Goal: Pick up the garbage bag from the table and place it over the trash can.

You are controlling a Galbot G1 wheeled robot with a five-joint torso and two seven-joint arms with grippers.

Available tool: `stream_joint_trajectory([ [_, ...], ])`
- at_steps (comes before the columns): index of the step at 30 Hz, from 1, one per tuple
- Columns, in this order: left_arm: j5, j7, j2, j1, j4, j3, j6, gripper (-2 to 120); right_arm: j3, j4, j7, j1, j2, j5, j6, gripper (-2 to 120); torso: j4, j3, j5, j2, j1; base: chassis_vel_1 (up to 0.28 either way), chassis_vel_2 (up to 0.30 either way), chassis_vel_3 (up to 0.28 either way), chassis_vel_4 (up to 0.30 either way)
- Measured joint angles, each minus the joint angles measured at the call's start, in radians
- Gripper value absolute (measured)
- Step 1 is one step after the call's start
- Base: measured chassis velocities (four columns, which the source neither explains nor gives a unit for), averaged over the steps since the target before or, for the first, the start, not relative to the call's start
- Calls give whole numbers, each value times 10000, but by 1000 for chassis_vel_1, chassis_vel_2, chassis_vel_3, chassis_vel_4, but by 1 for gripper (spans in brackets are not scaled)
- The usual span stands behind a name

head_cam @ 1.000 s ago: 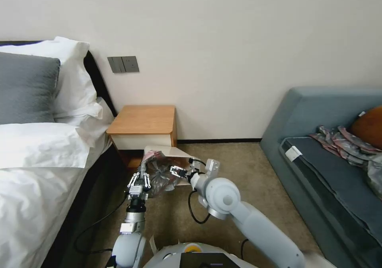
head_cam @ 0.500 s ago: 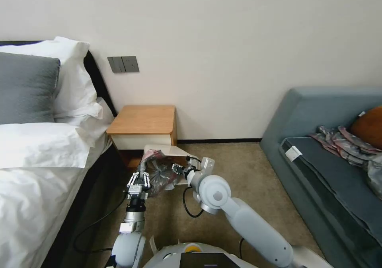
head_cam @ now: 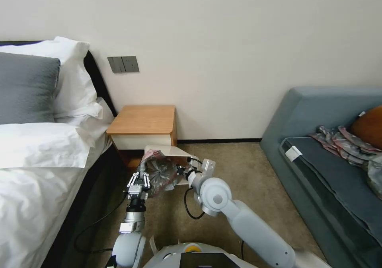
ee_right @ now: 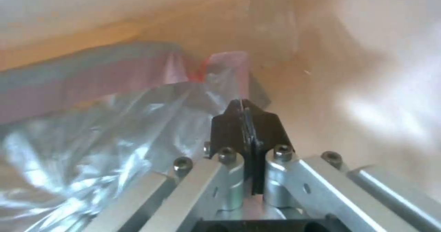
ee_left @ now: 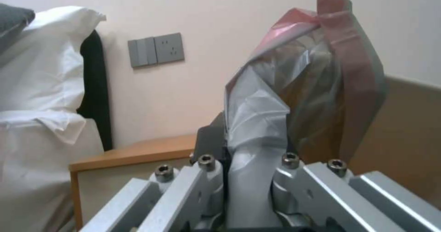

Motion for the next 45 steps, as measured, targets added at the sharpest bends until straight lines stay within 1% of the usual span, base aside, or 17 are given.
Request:
stream_joint_trajectory([
  [3,-78,-8,9,0,27,-1,48,7,-76,78,-214,-95,-81,-340,37,0,0,0,-1,0,0,0,0,0,0],
  [6,-207,-50,19,-16,71,10,155,7,-226,210,-682,-321,-240,-1155,151,0,-2,0,0,-1,0,0,0,0,0],
  [12,-485,-214,61,-47,143,19,414,7,-222,730,-1053,-587,-388,-1257,204,0,0,0,0,-1,0,0,0,0,0],
  [16,-1145,-552,110,-94,163,99,931,7,-139,1570,-1735,-993,-666,-1250,205,0,-1,0,0,0,0,0,0,0,0],
  [21,-1527,-778,124,-184,175,143,1279,7,-54,2122,-2261,-1209,-871,-1226,168,0,-1,0,0,0,0,0,0,0,0],
  [24,-1911,-986,148,-218,176,212,1646,7,88,2403,-2647,-1302,-959,-1188,154,0,0,0,0,0,0,0,0,0,0],
  [30,-2096,-1136,148,-226,196,240,1855,7,376,2552,-3247,-1391,-1045,-1260,165,0,-1,0,0,0,0,0,0,0,0],
  [33,-2233,-1315,125,-216,204,266,1964,7,667,2566,-3544,-1345,-1063,-1354,185,0,-1,0,0,0,0,0,0,0,0],
  [39,-2425,-1653,93,-203,197,303,2045,7,1027,2545,-3586,-1278,-1075,-1366,198,0,0,0,0,0,-1,0,0,0,0],
  [41,-2582,-1882,77,-190,126,318,2108,7,1352,2447,-3561,-1268,-1107,-1375,199,0,0,0,1,0,0,0,0,0,0],
  [43,-2594,-1898,75,-189,120,318,2110,7,1389,2435,-3556,-1268,-1113,-1376,200,0,0,0,1,0,0,0,0,0,0],
  [45,-2672,-1984,59,-168,75,317,2120,7,1685,2342,-3541,-1272,-1162,-1375,212,0,0,0,0,0,0,0,0,0,0],
])
